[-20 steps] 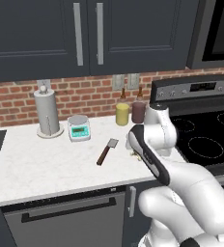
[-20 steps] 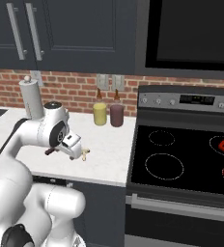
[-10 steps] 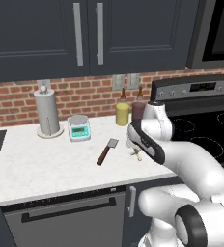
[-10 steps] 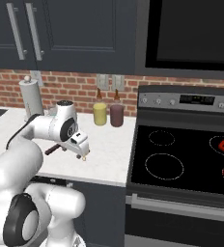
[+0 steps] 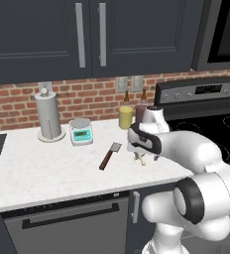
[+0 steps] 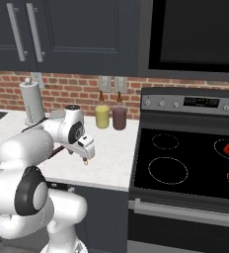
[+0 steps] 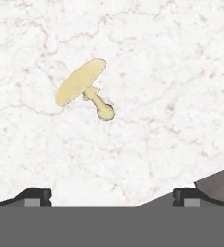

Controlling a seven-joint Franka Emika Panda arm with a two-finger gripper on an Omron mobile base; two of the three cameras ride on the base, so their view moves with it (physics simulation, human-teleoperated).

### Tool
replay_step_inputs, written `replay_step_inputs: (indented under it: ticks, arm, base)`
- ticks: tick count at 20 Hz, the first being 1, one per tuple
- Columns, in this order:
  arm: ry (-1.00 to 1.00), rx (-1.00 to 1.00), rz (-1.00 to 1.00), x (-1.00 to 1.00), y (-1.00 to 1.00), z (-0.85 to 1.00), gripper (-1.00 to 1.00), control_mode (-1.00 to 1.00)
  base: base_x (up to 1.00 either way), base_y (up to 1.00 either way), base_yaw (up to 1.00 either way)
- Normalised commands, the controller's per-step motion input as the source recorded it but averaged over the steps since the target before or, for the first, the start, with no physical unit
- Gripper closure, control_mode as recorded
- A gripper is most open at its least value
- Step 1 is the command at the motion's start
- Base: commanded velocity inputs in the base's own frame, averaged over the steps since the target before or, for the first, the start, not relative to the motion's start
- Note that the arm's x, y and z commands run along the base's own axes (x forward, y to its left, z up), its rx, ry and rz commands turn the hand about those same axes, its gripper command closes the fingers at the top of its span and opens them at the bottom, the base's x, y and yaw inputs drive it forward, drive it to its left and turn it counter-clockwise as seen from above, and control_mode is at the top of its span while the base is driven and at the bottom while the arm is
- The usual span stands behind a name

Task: Put the garlic and mushroom in the pot. Retrieve the spatula and lightly stir the vegetables in the pot.

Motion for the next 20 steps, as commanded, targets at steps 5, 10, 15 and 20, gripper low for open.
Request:
replay_step_inputs:
  ticks: [5, 10, 15, 20]
  arm:
    - [0.00, 0.00, 0.00, 0.33, 0.00, -0.41, -1.00, -1.00]
    - [0.00, 0.00, 0.00, 0.28, 0.00, -0.30, -1.00, -1.00]
    - [0.00, 0.00, 0.00, 0.20, 0.00, -0.25, -1.00, -1.00]
    - [0.00, 0.00, 0.00, 0.20, 0.00, -0.24, -1.00, -1.00]
  base:
    - [0.00, 0.00, 0.00]
    - [0.00, 0.00, 0.00]
    - [0.00, 0.00, 0.00]
    - [0.00, 0.00, 0.00]
